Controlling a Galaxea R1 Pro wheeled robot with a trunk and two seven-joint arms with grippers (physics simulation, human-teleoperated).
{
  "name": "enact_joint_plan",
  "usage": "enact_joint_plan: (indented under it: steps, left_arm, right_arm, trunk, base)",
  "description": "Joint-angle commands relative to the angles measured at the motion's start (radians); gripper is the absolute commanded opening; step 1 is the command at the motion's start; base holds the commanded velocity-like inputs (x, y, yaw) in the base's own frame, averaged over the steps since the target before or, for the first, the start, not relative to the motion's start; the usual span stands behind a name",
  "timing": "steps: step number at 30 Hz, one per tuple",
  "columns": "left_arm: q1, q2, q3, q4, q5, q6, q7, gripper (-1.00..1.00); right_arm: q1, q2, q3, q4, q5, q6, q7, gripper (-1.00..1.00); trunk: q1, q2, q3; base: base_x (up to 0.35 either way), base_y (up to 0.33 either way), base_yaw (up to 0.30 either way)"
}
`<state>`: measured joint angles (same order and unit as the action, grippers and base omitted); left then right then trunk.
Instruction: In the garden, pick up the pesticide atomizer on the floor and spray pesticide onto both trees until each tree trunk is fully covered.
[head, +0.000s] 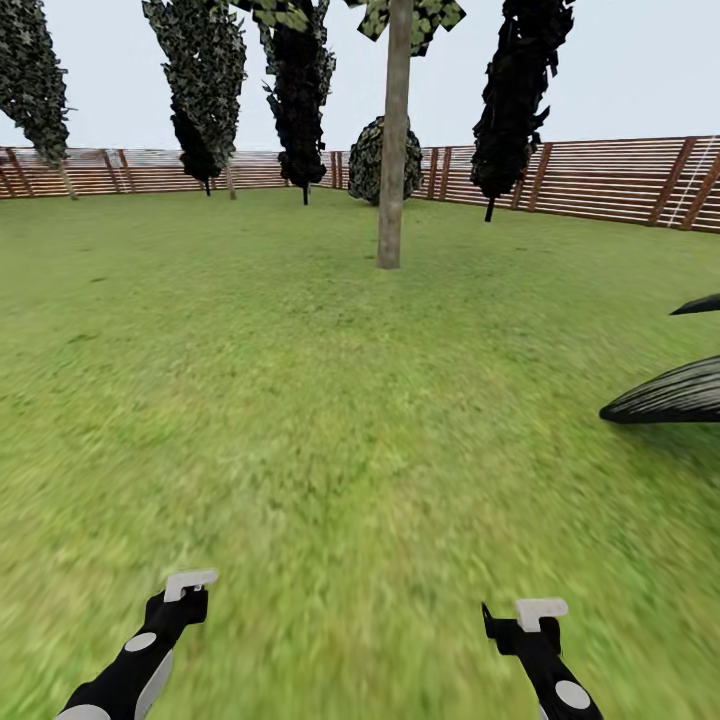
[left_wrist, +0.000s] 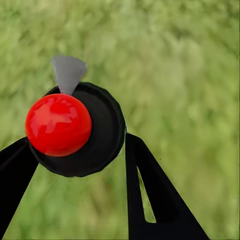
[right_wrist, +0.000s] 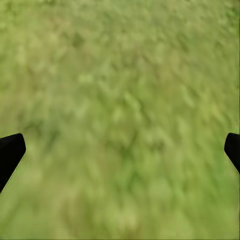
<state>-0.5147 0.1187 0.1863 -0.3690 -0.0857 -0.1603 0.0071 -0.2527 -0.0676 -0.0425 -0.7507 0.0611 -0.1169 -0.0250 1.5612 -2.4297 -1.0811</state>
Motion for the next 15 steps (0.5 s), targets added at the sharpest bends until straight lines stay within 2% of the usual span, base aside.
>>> enact_joint_plan:
  steps: [1, 15]
  left_arm:
    - [-0.001, -0.001, 0.005, 0.001, -0.009, -0.004, 0.001, -1.00]
    - [-0.001, -0.001, 0.005, 0.001, -0.009, -0.004, 0.001, -1.00]
  right_arm:
    - [0.000, 0.000, 0.000, 0.001, 0.006, -0.002, -0.003, 1.00]
    - [0.000, 0.000, 0.000, 0.001, 0.006, -0.003, -0.003, 1.00]
  trunk:
    - [0.000, 0.000, -0.001]
    - [0.000, 0.000, -0.001]
  base:
    - [0.341, 0.000, 0.000]
    - [0.341, 0.000, 0.000]
